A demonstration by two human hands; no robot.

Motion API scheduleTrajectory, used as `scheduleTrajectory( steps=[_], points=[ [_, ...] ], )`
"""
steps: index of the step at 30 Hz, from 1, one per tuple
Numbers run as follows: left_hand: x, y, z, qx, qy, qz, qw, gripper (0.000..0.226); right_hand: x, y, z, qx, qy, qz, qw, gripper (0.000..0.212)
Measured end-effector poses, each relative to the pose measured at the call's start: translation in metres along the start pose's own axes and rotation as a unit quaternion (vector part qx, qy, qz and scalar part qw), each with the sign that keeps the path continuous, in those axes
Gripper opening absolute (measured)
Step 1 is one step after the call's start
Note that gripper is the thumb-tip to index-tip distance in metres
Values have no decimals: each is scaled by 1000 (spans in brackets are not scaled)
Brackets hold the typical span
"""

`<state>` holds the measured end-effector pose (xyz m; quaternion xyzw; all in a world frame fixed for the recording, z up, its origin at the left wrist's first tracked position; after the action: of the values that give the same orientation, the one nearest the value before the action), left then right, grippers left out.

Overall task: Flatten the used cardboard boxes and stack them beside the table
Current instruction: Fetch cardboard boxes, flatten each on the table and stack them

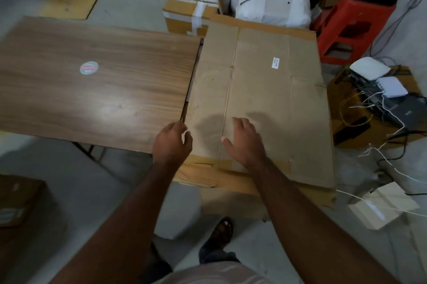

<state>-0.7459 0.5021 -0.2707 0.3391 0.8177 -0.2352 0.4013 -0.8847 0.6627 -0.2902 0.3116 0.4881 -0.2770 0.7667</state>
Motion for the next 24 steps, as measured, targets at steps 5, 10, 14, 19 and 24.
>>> scheduleTrajectory(
  steps=[5,10,14,19,24],
  points=[
    [-83,25,72,-37,-6,-53,998,23,24,11,145,-105,-8,0,994,60],
    [-197,90,183,-115,-21,-161,980,13,61,44,315,-233,-24,8,972,57],
    [-302,168,276,-173,-51,-259,949,13,98,90,466,-341,-57,24,938,56],
    [-430,281,377,-279,-77,-357,888,10,143,173,644,-463,-94,69,879,59],
    [-516,383,435,-361,-121,-443,812,5,175,258,773,-563,-114,119,810,49]
  ],
)
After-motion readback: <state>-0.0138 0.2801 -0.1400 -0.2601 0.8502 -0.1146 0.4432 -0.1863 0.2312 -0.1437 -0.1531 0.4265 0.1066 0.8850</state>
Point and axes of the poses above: each hand's wrist, its own y-axis away from the middle knuckle, its own x-axis out of the palm, z = x × y, the point moved 8 cm from there along -y, towards the middle knuckle, and after that the axes turned 5 degrees about y, right-handed, at the moved point
